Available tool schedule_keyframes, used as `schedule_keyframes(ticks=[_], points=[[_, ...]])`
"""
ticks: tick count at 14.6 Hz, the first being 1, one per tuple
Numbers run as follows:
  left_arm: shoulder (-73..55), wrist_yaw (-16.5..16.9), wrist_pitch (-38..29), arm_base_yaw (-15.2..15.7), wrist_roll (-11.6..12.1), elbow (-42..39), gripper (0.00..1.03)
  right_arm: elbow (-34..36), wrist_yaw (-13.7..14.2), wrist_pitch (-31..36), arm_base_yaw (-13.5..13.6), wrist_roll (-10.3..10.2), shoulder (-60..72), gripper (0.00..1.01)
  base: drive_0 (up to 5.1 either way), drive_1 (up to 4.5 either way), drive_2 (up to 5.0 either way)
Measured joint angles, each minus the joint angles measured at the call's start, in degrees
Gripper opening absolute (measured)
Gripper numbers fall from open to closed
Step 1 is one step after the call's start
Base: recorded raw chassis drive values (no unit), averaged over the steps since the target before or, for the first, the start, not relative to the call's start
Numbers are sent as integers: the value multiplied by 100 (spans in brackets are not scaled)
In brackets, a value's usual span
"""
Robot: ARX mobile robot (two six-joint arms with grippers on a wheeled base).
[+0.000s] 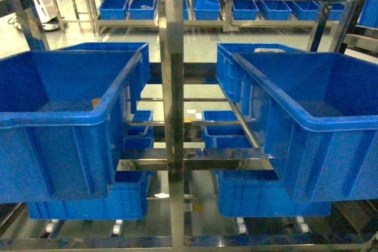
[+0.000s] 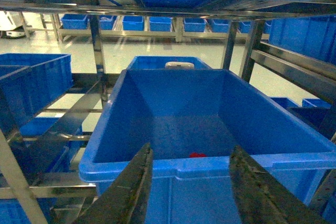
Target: Sort and place red and yellow blocks in left bins
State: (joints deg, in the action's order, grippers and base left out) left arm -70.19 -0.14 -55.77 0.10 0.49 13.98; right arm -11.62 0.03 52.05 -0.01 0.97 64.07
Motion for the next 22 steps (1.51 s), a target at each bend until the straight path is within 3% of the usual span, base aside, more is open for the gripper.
schedule_keyframes(ticks=[3,5,6,7,8,22], points=[[588,9,219,0,-13,-424,14,358,-4,-278,0,-11,-597,14,0,0,0],[994,7,407,0,-24,-636,2,525,-4,-468,0,-17,-951,2,0,0,0],[1093,7,17,0,-28,-876,2,667,-2,-597,0,-20,-1296,2,0,0,0],[1971,7,826,-7,-28,-1198,2,1071,-4,-920,0,-22,-1821,2,0,0,0],[2879,9,1622,-7,-28,-1314,2,1075,-4,-1687,0,-22,-2769,2,0,0,0],[5569,9,4116,-7,-28,-1316,2,1080,-4,-3932,0,-22,-5149,2,0,0,0]])
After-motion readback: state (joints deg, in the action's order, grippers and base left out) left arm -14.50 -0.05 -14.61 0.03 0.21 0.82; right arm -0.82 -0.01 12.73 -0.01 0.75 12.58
